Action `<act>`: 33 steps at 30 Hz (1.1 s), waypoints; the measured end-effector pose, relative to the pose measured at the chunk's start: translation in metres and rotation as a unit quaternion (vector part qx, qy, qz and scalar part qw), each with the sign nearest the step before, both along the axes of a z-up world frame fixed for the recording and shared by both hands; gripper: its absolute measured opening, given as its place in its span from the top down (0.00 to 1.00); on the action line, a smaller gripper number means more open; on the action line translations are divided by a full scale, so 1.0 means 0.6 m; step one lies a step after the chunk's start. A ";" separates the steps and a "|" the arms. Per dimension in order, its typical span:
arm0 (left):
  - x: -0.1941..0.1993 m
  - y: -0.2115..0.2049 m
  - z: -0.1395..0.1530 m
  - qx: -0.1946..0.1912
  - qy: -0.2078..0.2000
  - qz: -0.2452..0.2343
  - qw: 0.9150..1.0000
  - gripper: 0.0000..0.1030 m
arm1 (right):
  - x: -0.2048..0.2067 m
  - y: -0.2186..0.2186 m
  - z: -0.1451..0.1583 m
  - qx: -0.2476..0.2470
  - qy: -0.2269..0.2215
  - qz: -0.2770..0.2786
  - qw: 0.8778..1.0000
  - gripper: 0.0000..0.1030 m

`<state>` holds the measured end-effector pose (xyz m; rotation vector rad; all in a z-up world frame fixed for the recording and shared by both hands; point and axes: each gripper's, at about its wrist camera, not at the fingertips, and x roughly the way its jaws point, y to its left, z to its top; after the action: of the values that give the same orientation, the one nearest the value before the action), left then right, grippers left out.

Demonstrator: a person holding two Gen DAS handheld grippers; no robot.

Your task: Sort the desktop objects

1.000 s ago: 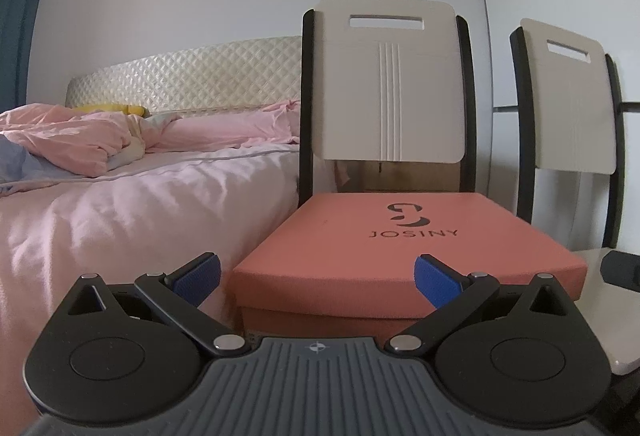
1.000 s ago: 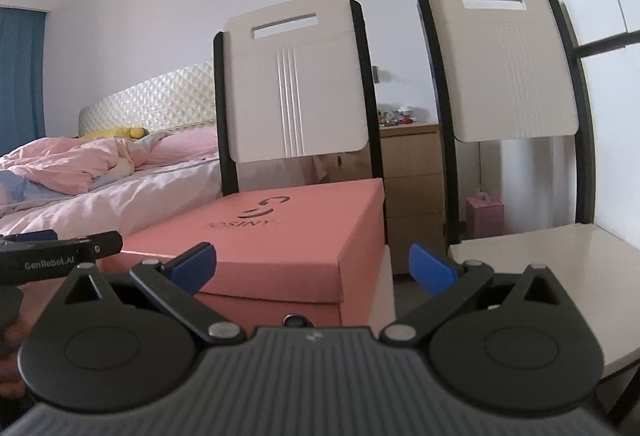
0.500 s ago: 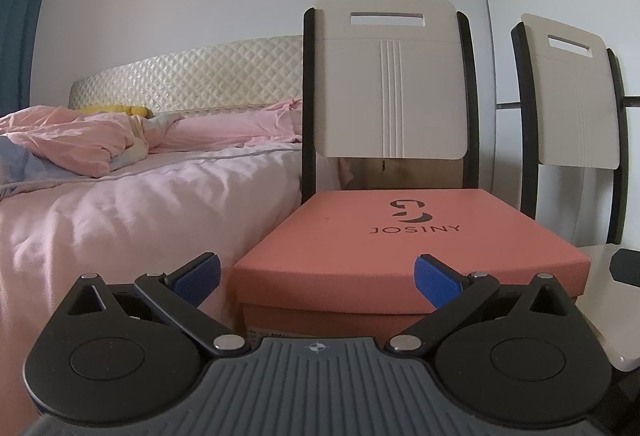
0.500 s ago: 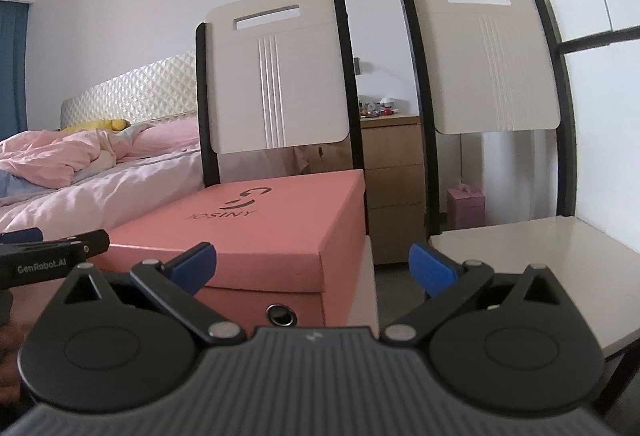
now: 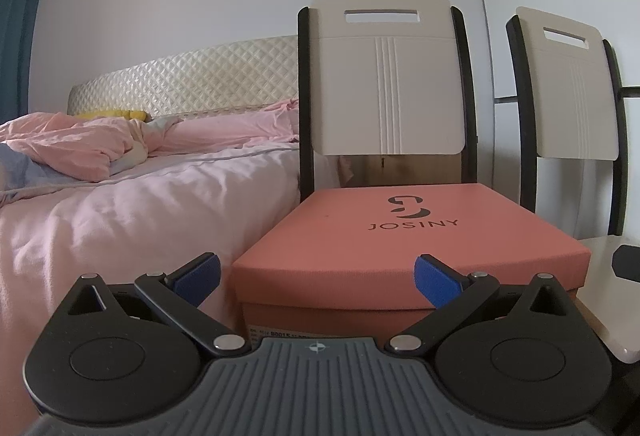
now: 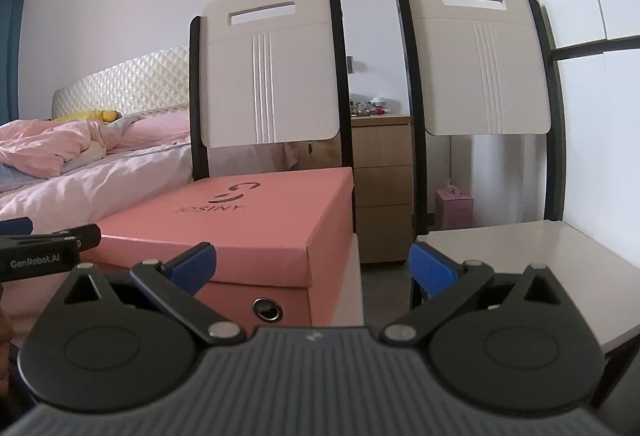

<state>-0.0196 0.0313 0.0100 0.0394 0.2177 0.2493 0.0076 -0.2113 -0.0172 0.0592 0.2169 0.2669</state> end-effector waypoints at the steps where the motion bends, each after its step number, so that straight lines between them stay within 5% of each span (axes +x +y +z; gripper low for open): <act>1: 0.000 -0.001 0.000 0.001 0.000 0.000 1.000 0.00 | 0.000 -0.001 0.000 0.001 0.000 -0.001 1.000 0.00; 33: -0.003 -0.005 -0.001 0.007 0.000 -0.003 1.000 0.00 | 0.003 -0.003 -0.001 0.007 0.001 -0.005 1.000 0.00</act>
<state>-0.0213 0.0281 0.0093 0.0537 0.2160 0.2441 0.0092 -0.2130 -0.0177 0.0749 0.2170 0.2579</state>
